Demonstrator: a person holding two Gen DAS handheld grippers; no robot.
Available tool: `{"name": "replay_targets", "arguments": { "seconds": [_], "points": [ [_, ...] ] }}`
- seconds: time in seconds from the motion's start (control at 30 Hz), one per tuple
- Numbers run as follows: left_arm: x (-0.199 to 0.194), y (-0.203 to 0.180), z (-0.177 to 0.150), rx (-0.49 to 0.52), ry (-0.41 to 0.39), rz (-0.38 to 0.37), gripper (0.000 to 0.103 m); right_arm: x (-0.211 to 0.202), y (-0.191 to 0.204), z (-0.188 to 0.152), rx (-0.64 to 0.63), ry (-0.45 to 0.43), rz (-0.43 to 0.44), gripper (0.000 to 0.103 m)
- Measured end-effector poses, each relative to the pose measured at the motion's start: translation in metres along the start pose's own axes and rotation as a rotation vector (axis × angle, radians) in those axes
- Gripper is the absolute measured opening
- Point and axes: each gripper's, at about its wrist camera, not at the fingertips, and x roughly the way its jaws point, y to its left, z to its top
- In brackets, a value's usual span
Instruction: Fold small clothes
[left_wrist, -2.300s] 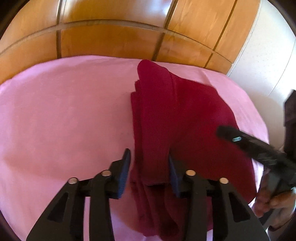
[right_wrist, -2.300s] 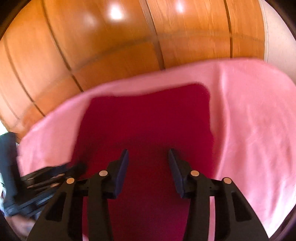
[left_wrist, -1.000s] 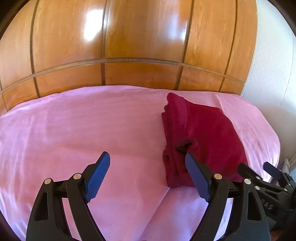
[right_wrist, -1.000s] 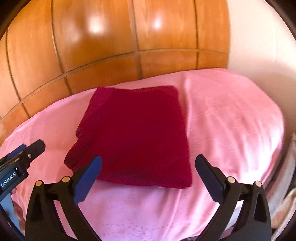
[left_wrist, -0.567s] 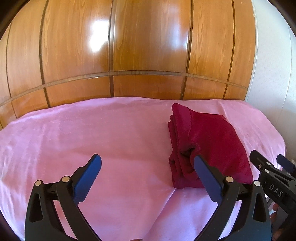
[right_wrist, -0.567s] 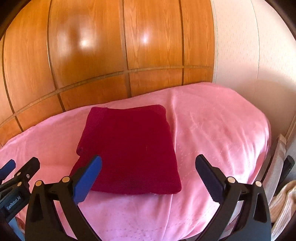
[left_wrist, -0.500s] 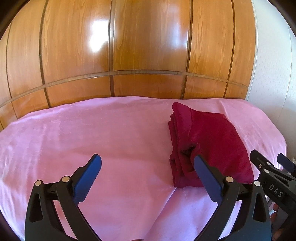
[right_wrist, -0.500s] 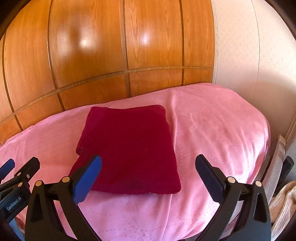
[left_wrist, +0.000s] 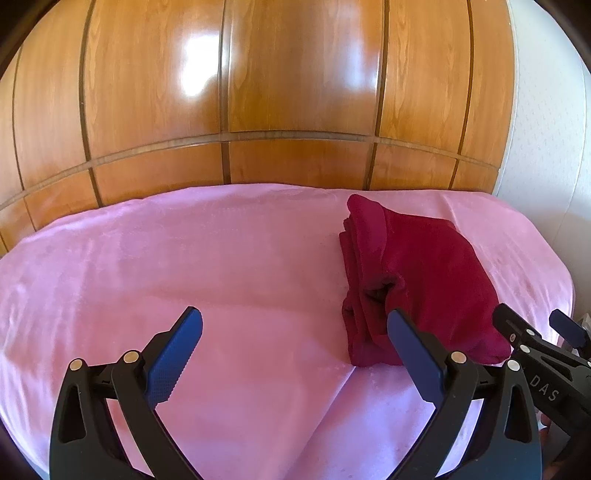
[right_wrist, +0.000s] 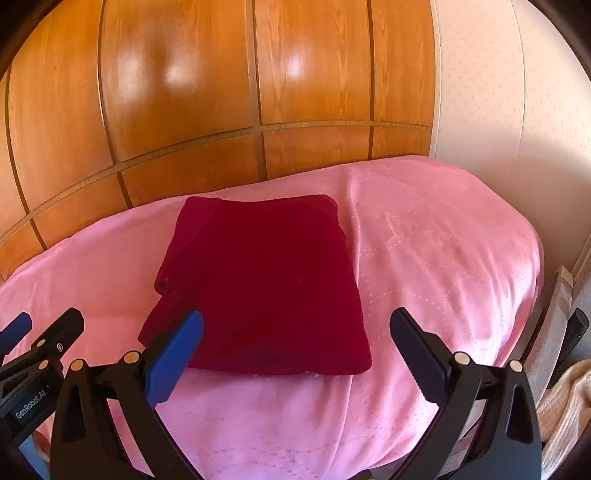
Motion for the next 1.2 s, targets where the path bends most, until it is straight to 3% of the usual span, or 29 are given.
{"name": "replay_targets", "arguments": {
  "seconds": [0.6, 0.83, 1.2],
  "points": [
    [-0.004, 0.002, -0.001, 0.005, -0.010, -0.003, 0.099, -0.002, 0.008, -0.001, -0.037, -0.014, -0.004, 0.101],
    [0.000, 0.006, -0.002, -0.035, 0.017, -0.033, 0.099, 0.001, 0.011, -0.004, -0.051, -0.004, 0.000, 0.101],
    [0.012, 0.012, -0.006, -0.053, 0.058, -0.008, 0.099, 0.004, 0.008, -0.004, -0.054, -0.005, 0.004, 0.101]
  ]
}}
